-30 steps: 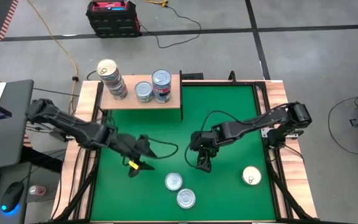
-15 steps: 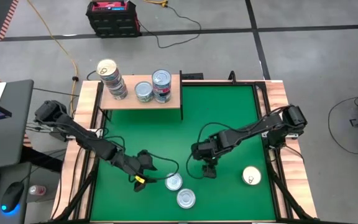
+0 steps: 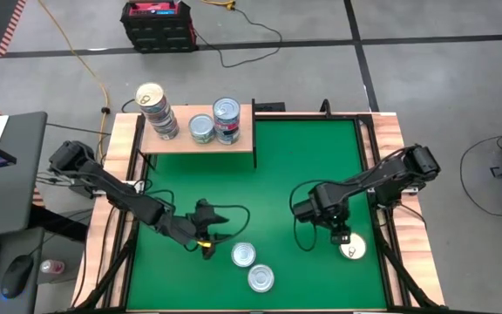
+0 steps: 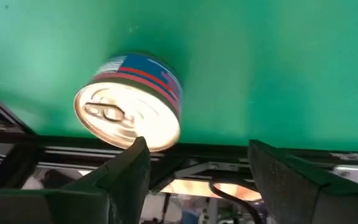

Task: Stack canned seafood by type on shelf
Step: Stack the blue and pink tuna can on top of the blue and pink tuna cans on the shelf

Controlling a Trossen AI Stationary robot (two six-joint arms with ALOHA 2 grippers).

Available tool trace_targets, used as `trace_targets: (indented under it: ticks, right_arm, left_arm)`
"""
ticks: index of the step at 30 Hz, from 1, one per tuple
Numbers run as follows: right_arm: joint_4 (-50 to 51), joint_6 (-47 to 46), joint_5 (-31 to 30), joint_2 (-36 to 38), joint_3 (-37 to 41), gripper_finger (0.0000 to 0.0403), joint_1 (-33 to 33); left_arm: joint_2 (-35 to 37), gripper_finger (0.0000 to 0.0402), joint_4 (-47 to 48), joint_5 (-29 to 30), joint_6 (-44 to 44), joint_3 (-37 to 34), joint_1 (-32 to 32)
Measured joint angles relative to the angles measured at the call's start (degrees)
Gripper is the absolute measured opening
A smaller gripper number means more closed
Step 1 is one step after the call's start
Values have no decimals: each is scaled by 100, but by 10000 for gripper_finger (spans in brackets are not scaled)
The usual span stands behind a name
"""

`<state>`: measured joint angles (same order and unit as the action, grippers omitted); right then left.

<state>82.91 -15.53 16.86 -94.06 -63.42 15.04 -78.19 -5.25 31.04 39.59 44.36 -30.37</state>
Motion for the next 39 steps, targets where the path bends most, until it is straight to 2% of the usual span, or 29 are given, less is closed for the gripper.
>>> trace_targets:
  ticks: [5, 13, 16, 19, 21, 24, 27, 32, 39]
  right_arm:
    - [-226, -2, 137, 0, 419, 291, 188]
    - [-1652, -163, 184, 0, 628, 291, 534]
    - [-2211, -244, -100, 0, 626, 291, 510]
    - [-2627, -466, -704, -4, 455, 291, 330]
    - [-2492, -719, -786, -4, 218, 291, 179]
    - [-1606, -476, -474, 1, 1, 291, 216]
    - [-832, -285, -118, 2, 102, 290, 374]
    - [-1021, -776, 363, 1, 613, 290, 539]
    - [-1481, -1177, 427, 0, 1065, 290, 743]
  left_arm:
    - [354, 254, 86, 112, -13, 0, -14]
    - [995, 254, 197, 364, -482, -2, -15]
    - [1206, 254, 201, 532, -828, -2, -15]
    - [1417, 254, 313, 695, -1039, -2, -15]
    - [1566, 254, 455, 730, -1036, -2, -15]
    - [1767, 254, 641, 709, -960, -2, -15]
    - [1927, 254, 849, 696, -953, -2, -15]
    - [1989, 254, 960, 695, -952, -4, -15]
    - [2015, 254, 1003, 680, -1009, -4, -15]
